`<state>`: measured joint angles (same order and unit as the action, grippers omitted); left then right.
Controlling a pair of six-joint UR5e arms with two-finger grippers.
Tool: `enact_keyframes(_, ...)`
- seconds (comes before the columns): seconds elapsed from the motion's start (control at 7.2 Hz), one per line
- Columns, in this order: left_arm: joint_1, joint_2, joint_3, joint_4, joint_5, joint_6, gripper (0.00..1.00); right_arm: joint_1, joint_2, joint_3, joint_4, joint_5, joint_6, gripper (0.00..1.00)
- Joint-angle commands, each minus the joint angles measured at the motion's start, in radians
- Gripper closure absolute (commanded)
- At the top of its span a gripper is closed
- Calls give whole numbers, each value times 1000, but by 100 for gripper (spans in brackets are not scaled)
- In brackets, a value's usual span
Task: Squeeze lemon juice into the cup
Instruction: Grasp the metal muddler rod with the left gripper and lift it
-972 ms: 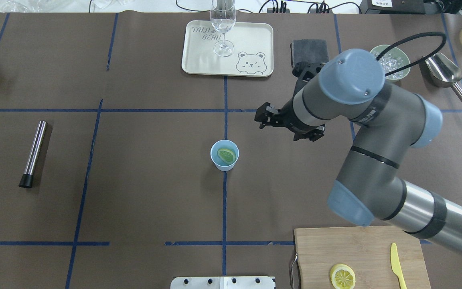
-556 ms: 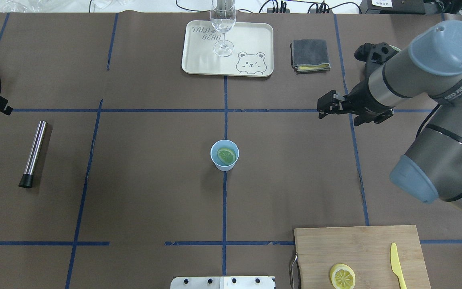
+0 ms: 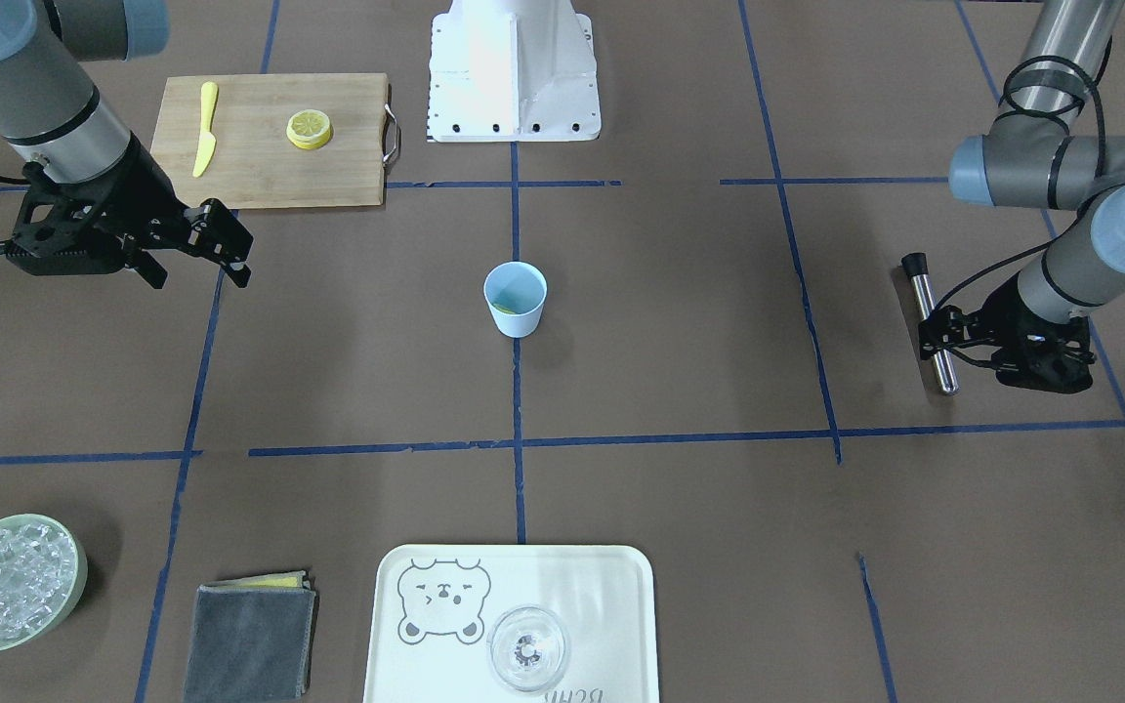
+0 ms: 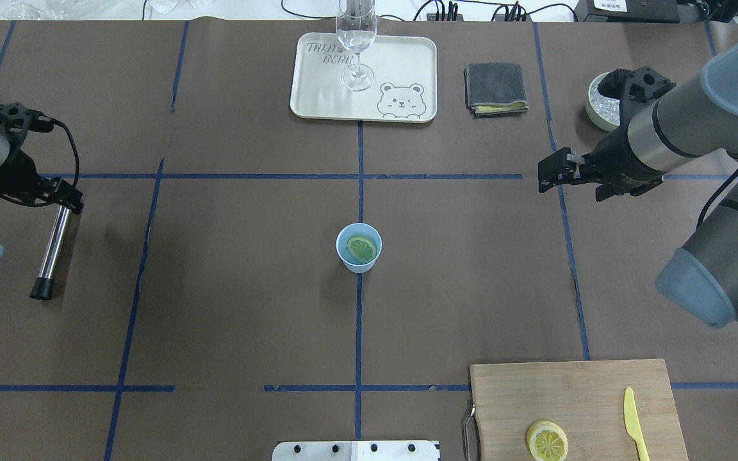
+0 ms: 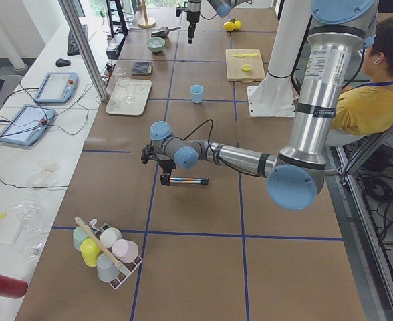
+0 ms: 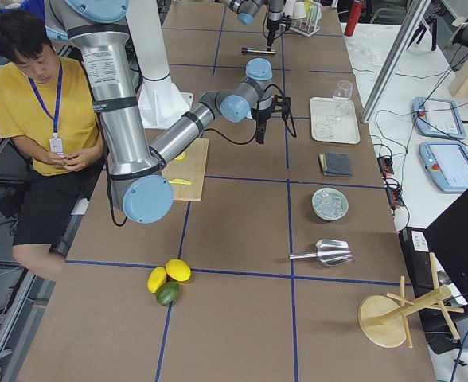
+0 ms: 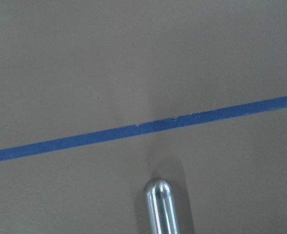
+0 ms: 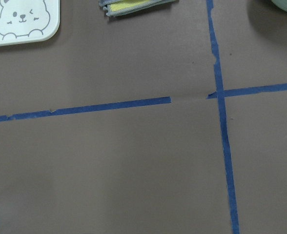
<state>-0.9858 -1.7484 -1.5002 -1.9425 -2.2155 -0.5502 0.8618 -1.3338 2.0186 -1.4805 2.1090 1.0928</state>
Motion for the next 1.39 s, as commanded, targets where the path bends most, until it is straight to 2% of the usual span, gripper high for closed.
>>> enact_keyframes(0.0, 27, -2, 21, -3, 0, -16, 1, 0, -4, 0, 0, -1, -1, 0)
enact_keyframes(0.28, 27, 0, 35, -3, -1, -17, 15, -1, -4, 2, 0, 0, 2, 0)
enact_keyframes(0.42, 27, 0, 35, 0, -3, -17, 37, -3, -4, 2, 0, -3, 12, 0)
enact_keyframes(0.56, 29, 0, 38, 5, -3, -17, 77, -3, -4, 3, 0, -3, 12, 0)
enact_keyframes(0.69, 27, 0, 29, 8, -6, -14, 100, -3, -4, 5, 0, -7, 15, 0)
enact_keyframes(0.97, 26, 4, -13, 4, -4, -14, 100, -3, -4, 6, 0, -9, 16, 0)
enact_keyframes(1.25, 21, 12, -160, 11, -1, -7, 100, -3, -4, 12, 0, -12, 16, 0)
